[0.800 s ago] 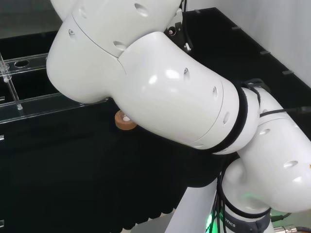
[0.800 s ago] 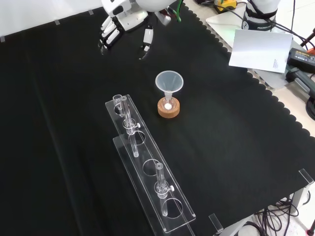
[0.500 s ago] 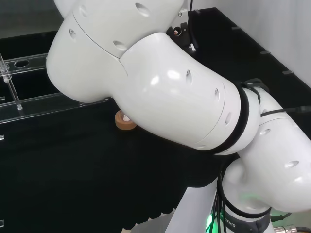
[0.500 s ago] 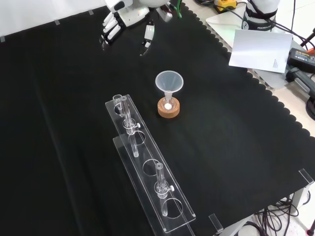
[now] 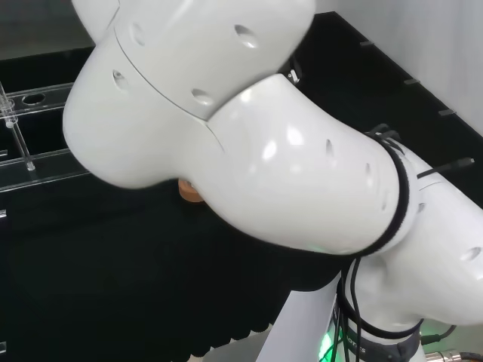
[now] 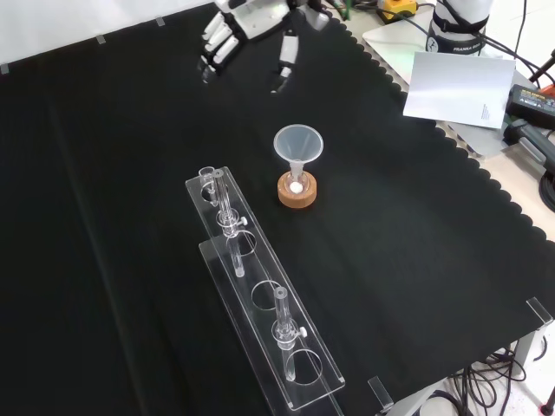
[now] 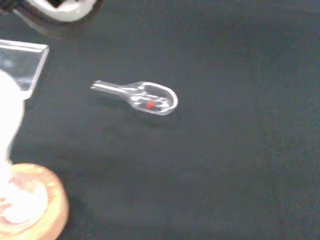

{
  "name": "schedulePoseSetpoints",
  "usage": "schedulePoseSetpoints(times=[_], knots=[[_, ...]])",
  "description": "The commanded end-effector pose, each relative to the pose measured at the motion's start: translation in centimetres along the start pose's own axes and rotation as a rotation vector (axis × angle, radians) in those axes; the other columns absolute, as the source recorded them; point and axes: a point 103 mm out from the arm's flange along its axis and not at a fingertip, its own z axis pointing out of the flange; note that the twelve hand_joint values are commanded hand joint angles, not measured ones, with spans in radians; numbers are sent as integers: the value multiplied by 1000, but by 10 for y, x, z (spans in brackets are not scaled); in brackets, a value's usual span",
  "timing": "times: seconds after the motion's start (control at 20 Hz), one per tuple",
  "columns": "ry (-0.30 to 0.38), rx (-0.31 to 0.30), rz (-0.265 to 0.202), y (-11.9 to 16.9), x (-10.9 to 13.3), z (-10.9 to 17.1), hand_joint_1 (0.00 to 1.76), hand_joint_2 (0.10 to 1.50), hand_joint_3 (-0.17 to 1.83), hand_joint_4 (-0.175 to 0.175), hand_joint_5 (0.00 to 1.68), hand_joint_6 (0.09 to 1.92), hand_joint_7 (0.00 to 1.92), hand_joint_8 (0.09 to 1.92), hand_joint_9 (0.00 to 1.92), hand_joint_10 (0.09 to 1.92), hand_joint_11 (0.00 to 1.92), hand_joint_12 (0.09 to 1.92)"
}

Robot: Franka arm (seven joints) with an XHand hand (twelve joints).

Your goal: Remove the funnel from the round-bottom flask.

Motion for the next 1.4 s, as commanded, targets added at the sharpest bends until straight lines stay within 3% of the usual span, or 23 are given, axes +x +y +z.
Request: schedulePoseSetpoints(times=[0.05, 0.3, 0.65, 0.85, 1.4], knots=[[18, 48, -31, -47, 23, 2, 745, 664, 377, -9, 304, 87, 200, 638, 526, 598, 414, 1315], [25, 47, -62, -60, 39, 8, 722, 660, 374, -15, 276, 87, 179, 646, 500, 602, 401, 1337], [-13, 106, -97, -60, 56, 19, 704, 664, 349, -16, 218, 87, 77, 678, 399, 664, 394, 1376], [-33, 110, -111, -60, 67, 22, 695, 667, 330, -23, 149, 87, 8, 688, 323, 713, 389, 1392], [-131, 188, -123, -55, 89, 35, 690, 669, 289, -25, 26, 87, 0, 396, 159, 780, 371, 1420]])
